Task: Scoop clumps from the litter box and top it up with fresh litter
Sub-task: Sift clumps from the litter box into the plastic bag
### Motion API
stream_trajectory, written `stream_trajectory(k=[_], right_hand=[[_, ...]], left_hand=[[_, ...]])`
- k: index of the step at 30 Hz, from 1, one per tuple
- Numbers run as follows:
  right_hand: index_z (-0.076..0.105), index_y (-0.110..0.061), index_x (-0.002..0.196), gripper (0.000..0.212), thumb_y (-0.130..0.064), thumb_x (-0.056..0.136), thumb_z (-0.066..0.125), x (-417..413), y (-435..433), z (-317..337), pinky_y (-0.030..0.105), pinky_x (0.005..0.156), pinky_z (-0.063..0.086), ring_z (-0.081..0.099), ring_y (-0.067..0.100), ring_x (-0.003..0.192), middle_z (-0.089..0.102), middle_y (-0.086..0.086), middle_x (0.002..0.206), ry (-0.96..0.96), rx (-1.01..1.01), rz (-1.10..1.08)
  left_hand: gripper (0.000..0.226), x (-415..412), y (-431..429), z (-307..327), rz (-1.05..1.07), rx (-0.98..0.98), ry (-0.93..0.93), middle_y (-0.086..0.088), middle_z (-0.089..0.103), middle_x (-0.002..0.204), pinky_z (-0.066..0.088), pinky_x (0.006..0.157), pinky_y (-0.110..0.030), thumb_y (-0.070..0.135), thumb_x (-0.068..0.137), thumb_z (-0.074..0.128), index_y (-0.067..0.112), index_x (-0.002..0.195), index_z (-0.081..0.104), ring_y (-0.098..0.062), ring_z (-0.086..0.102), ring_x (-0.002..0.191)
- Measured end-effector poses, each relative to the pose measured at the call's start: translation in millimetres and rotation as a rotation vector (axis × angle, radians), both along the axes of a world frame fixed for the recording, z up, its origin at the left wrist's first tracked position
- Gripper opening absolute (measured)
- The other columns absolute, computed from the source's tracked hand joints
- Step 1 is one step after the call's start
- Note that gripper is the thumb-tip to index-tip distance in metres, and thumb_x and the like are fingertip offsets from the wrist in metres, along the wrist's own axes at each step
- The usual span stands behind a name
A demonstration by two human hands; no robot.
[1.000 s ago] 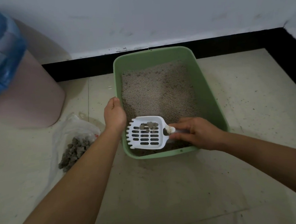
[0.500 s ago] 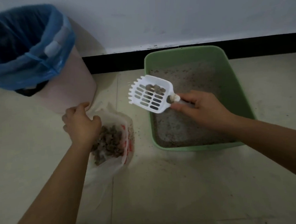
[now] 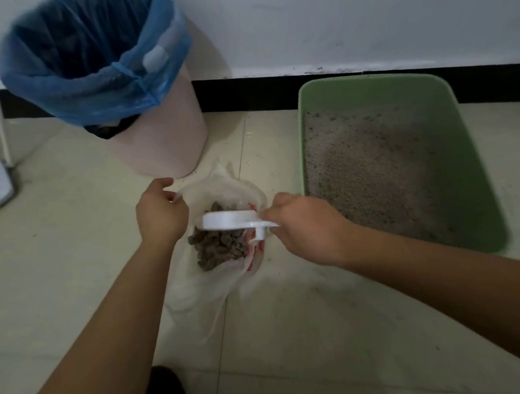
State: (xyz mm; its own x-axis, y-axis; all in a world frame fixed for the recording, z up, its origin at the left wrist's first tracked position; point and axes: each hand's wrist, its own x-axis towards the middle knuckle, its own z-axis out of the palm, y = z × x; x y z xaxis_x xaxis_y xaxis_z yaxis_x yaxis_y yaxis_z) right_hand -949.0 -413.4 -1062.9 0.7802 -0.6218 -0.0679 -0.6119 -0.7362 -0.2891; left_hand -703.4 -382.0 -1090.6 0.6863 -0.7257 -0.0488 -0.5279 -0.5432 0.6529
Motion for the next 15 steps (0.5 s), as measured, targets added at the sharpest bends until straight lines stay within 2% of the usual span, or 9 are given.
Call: stream_trajectory(k=[2,5,8,10,12,15], right_hand=[[0.071,-0.024,0.118,0.026,-0.022,0.095,0.060,-9.1,-4.0,5.8,0.030,0.066,0.048,0.061,0.016,0.077,0.065,0.000,0.094,-0.184,0.272,-0.129],[0.064,-0.026,0.126,0.033,-0.024,0.093,0.066,-32.5,-13.1,24.6,0.022,0.054,0.054,0.062,0.002,0.059,0.069,-0.008,0.090,-0.388,0.597,-0.355],[0.061,-0.032,0.127,0.035,-0.026,0.093,0.066,-70.6,-27.2,45.1,0.029,0.054,0.056,0.062,0.006,0.058,0.069,-0.003,0.084,-0.508,0.591,-0.496],[0.055,-0.024,0.137,0.041,-0.027,0.096,0.061,-99.6,-38.1,55.5,0.024,0.053,0.049,0.061,0.006,0.060,0.069,0.000,0.087,-0.487,0.522,-0.570],[0.052,-0.021,0.140,0.042,-0.026,0.098,0.058,-129.1,-46.4,65.7,0.019,0.050,0.044,0.058,0.008,0.059,0.069,0.000,0.091,-0.399,0.525,-0.652],[0.060,-0.027,0.125,0.035,-0.027,0.091,0.069,-163.6,-51.3,75.4,0.021,0.046,0.039,0.049,0.009,0.056,0.070,-0.005,0.075,-0.242,0.676,-0.771]], left_hand=[[0.042,-0.1,-0.1,0.2,0.022,-0.009,0.041,-0.008,0.066,0.110,0.050,0.088,-0.036,0.009,0.089,0.057,0.013,0.131,0.056,-0.027,0.062,0.099],[0.047,-6.6,-3.6,3.8,0.005,-0.010,0.059,-0.006,0.063,0.114,0.049,0.089,-0.037,0.010,0.085,0.058,0.015,0.132,0.054,-0.026,0.060,0.103],[0.050,-28.0,-11.5,9.8,-0.101,-0.020,-0.145,-0.009,0.052,0.129,0.042,0.099,-0.043,0.018,0.082,0.060,0.019,0.132,0.053,-0.029,0.049,0.118],[0.045,-50.9,-17.7,14.6,-0.167,-0.141,-0.206,-0.010,0.050,0.130,0.040,0.101,-0.043,0.019,0.083,0.059,0.018,0.128,0.055,-0.028,0.047,0.119],[0.039,-78.7,-26.0,15.9,-0.243,-0.230,-0.118,-0.008,0.052,0.126,0.044,0.094,-0.036,0.020,0.088,0.057,0.016,0.127,0.056,-0.022,0.052,0.110],[0.036,-122.0,-37.9,9.9,-0.372,-0.140,0.037,-0.007,0.057,0.119,0.045,0.088,-0.032,0.024,0.095,0.051,0.014,0.130,0.054,-0.021,0.057,0.101]])
